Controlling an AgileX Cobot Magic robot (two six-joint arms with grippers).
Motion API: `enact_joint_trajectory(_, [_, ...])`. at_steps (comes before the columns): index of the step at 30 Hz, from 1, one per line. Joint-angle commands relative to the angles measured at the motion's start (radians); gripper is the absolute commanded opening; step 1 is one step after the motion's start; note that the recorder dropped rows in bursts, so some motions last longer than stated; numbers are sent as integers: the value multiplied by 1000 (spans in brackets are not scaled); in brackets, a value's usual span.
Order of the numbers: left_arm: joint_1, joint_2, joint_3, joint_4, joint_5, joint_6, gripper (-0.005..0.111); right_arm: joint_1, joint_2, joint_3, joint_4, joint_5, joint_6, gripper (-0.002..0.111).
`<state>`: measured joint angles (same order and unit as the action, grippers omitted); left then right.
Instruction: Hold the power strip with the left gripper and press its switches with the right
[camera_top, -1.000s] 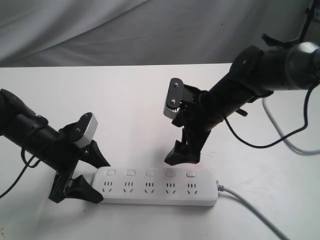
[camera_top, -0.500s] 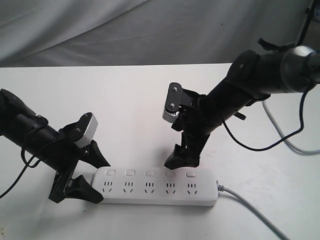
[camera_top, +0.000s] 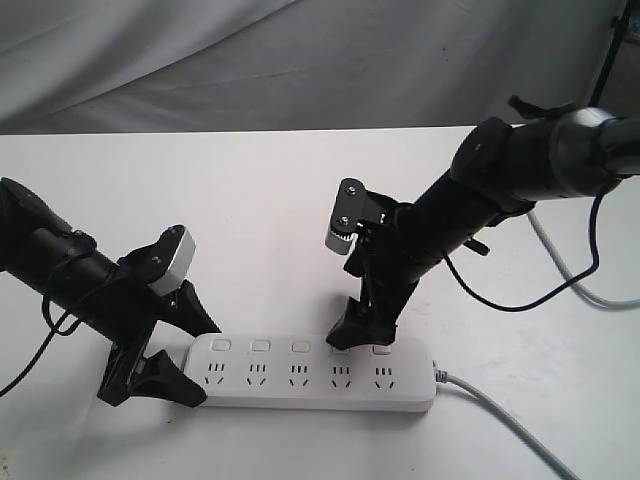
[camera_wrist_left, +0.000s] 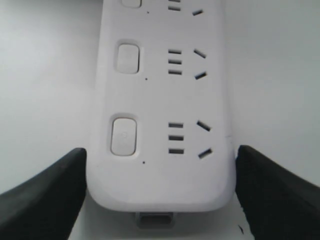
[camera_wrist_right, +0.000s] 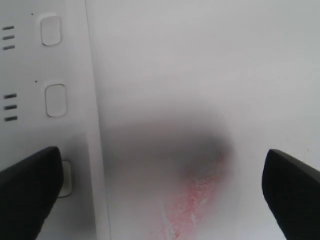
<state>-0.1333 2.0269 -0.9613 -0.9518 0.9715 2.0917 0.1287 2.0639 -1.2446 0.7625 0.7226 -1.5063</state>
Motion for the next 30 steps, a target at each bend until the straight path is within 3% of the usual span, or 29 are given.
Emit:
enact_joint_trajectory(1, [-7, 2, -5, -8, -8, 1, 46, 2, 17, 30, -33, -60, -24, 105])
enact_joint_trajectory(13, [-7, 2, -5, -8, -8, 1, 46, 2, 26, 93, -83, -170, -30, 105])
enact_joint_trajectory(21, [-7, 2, -5, -8, -8, 1, 46, 2, 24, 95, -8, -176, -40, 105])
enact_joint_trajectory(24, [-7, 2, -5, -8, -8, 1, 46, 2, -30, 91, 93, -129, -104, 105])
enact_joint_trajectory(30, [-7, 2, -5, -8, -8, 1, 46, 2, -147, 91, 116, -111, -109, 105])
